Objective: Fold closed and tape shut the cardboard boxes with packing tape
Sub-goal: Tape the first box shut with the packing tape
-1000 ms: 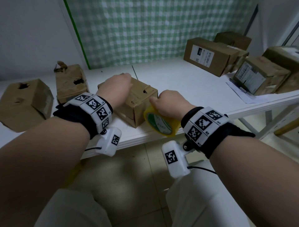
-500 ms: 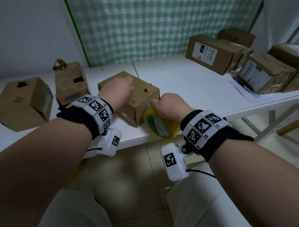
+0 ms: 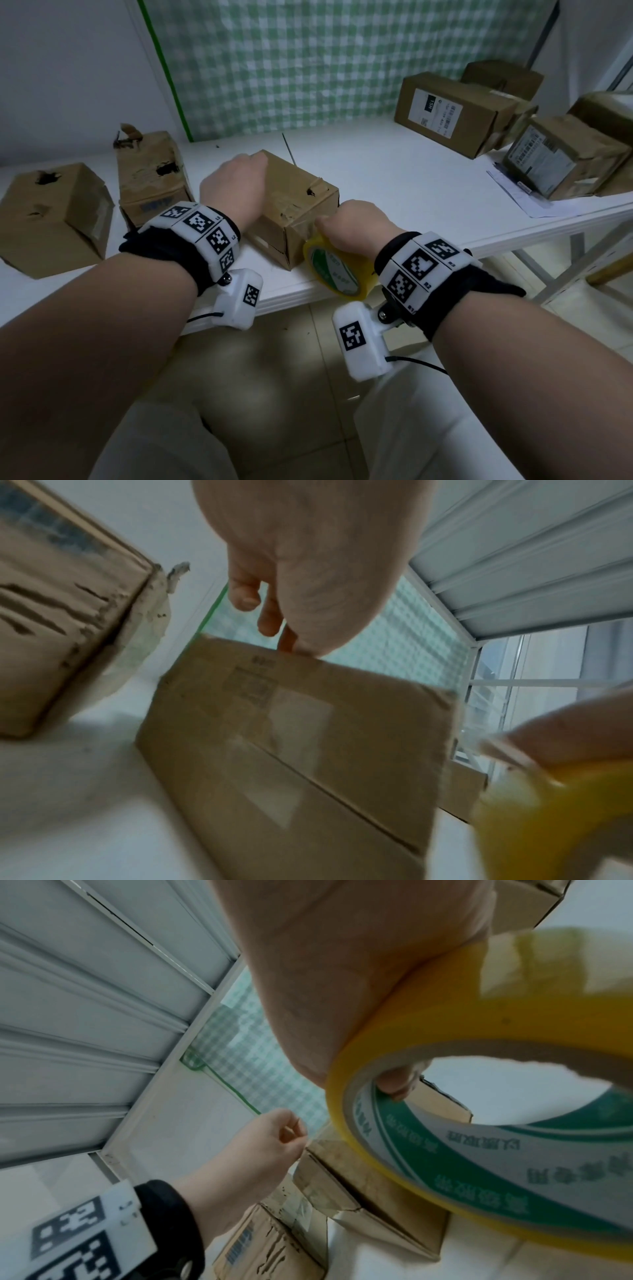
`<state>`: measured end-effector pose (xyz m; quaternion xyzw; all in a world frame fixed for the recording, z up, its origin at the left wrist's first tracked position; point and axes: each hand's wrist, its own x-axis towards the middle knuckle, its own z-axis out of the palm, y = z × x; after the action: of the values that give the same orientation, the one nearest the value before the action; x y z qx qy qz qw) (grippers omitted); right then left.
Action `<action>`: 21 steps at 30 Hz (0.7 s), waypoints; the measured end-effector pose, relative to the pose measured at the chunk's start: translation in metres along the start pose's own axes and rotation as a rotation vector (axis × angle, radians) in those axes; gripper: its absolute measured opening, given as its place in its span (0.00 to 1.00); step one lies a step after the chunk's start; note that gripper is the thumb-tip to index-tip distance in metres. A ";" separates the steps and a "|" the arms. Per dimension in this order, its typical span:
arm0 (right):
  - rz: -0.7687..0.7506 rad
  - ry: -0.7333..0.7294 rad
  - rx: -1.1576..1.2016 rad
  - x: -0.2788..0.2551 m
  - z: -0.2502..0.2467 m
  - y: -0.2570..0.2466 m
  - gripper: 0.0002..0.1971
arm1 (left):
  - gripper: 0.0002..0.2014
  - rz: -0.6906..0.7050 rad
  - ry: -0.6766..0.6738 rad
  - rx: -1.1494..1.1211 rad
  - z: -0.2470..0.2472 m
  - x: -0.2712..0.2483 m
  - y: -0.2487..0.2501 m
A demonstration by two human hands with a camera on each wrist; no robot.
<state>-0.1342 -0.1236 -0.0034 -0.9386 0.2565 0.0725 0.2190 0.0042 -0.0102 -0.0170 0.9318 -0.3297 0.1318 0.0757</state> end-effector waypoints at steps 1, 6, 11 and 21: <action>0.003 -0.001 -0.002 0.000 0.001 -0.001 0.17 | 0.05 -0.020 -0.004 0.033 -0.002 -0.001 -0.005; -0.010 0.003 -0.015 0.006 0.002 -0.001 0.14 | 0.13 0.093 0.052 -0.156 -0.020 -0.016 -0.014; -0.079 -0.012 -0.108 0.005 0.000 -0.005 0.11 | 0.38 0.456 -0.420 -0.181 -0.015 -0.048 -0.003; -0.070 -0.046 -0.134 0.004 -0.001 -0.003 0.15 | 0.53 0.269 -0.494 0.129 -0.023 -0.041 -0.006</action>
<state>-0.1292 -0.1232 -0.0025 -0.9576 0.2130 0.1035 0.1638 -0.0272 0.0243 -0.0079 0.8865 -0.4495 -0.0697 -0.0843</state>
